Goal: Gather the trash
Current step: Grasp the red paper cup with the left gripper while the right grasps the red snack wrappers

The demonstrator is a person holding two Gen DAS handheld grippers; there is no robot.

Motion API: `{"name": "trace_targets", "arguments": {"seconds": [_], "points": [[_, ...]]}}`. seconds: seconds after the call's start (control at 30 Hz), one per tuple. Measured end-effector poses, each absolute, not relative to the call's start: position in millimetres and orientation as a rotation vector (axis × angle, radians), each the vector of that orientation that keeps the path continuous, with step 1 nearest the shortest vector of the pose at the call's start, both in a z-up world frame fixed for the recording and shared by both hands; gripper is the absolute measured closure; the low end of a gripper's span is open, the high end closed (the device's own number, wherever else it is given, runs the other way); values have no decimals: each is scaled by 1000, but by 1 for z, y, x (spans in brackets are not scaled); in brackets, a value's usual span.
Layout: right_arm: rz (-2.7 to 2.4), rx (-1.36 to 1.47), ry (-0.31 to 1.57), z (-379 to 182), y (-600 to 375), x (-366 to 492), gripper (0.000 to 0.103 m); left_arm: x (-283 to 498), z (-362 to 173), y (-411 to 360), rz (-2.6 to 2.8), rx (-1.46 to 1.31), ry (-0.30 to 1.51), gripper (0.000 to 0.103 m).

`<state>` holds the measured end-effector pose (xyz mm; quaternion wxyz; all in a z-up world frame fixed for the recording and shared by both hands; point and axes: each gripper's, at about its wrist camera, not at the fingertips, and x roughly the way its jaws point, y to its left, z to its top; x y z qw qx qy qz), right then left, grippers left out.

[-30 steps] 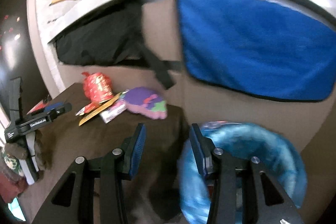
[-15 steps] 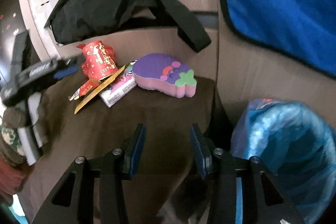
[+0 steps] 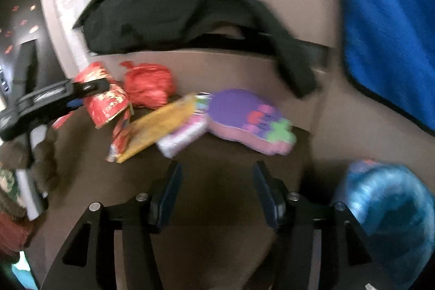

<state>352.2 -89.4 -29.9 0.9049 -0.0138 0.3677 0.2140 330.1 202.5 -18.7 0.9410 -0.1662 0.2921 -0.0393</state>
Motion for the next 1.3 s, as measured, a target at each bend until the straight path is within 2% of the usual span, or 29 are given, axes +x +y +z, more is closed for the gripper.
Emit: {"name": "trace_targets", "arguments": {"seconds": [0.2,0.4,0.7,0.97,1.03,1.07,1.13,1.17,1.3], "points": [[534,-102,770,-28,-17,362,51,285,-22,250,58,-336,503,45],[571,-249,785,-31,42,368,52,288,-42,288,71,-447,533,45],[427,-74,924,-56,59,416,51,282,-40,295,114,-410,518,45],[433,-128,947,-74,100,432,50,279,-40,303,116,-437,521,45],[434,-167,941,-75,108,437,58,279,-40,303,119,-440,523,45],[440,-181,943,-73,110,437,68,279,-41,303,119,-441,524,45],[464,-177,949,-71,108,436,75,279,-41,304,120,-445,526,45],[478,-174,953,-70,105,434,82,279,-41,304,120,-445,527,45],[510,-175,924,-58,94,416,87,281,-41,301,114,-435,533,45]]}}
